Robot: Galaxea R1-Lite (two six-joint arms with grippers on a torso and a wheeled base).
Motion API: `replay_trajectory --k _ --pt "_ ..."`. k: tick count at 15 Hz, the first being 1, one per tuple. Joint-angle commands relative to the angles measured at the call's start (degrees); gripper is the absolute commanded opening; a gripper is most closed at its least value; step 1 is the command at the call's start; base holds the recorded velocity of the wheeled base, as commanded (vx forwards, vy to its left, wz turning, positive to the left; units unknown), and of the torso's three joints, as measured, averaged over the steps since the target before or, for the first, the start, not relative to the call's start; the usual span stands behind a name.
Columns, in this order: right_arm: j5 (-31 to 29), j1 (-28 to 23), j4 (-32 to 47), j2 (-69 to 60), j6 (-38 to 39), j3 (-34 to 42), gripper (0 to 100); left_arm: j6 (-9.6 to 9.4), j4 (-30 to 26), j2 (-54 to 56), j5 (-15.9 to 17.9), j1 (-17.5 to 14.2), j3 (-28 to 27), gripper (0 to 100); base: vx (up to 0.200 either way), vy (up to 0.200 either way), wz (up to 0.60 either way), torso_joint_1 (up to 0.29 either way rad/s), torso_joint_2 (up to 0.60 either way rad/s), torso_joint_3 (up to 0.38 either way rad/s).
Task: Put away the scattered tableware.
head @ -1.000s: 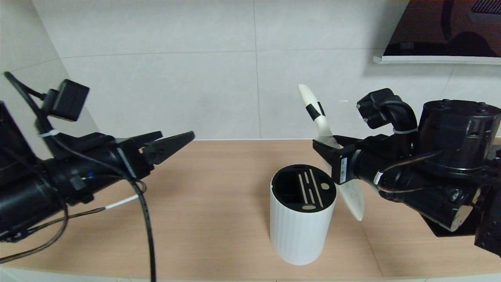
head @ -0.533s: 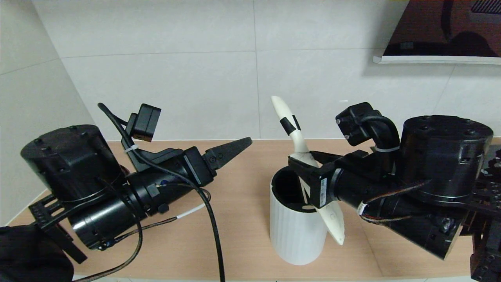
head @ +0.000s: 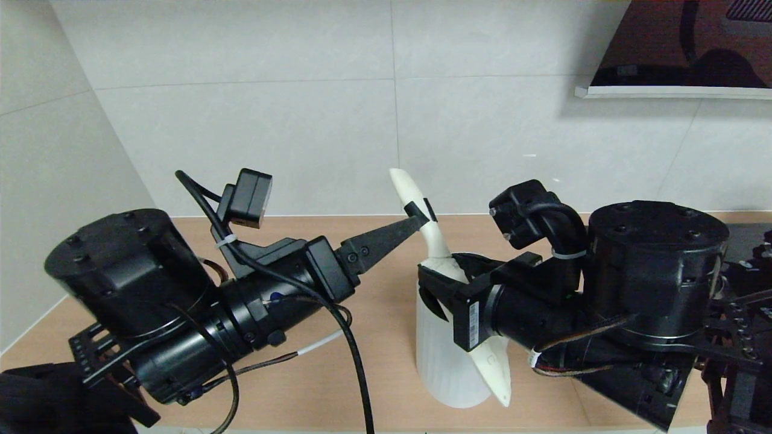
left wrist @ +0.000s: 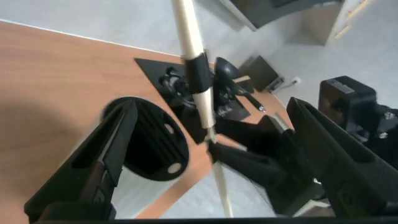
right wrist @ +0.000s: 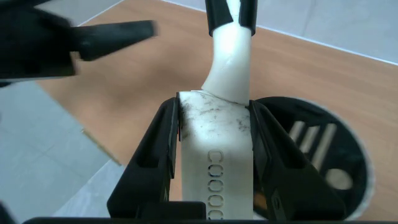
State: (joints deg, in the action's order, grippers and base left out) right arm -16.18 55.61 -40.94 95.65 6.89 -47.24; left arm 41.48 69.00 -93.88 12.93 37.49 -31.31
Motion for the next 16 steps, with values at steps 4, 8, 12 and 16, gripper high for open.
replay_trajectory --k 4,8,12,16 --pt "0.01 2.92 -0.11 1.3 0.76 0.3 0 -0.09 4.21 -4.12 -1.77 1.01 0.37 100 0.0 0.0 0.0 0.0 0.0 0.0" --pt "0.01 4.42 0.15 1.12 1.11 0.83 0 -0.18 4.57 -4.47 -2.39 1.01 0.37 100 0.0 0.0 0.0 0.0 0.0 0.0" --pt "0.09 5.21 0.15 1.3 1.11 1.54 0 -0.26 4.65 -4.73 -2.48 1.01 0.37 100 0.0 0.0 0.0 0.0 0.0 0.0" --pt "0.27 5.21 0.15 1.65 1.11 1.62 0 -0.35 4.65 -5.17 -2.48 1.1 0.46 100 0.0 0.0 0.0 0.0 0.0 0.0"
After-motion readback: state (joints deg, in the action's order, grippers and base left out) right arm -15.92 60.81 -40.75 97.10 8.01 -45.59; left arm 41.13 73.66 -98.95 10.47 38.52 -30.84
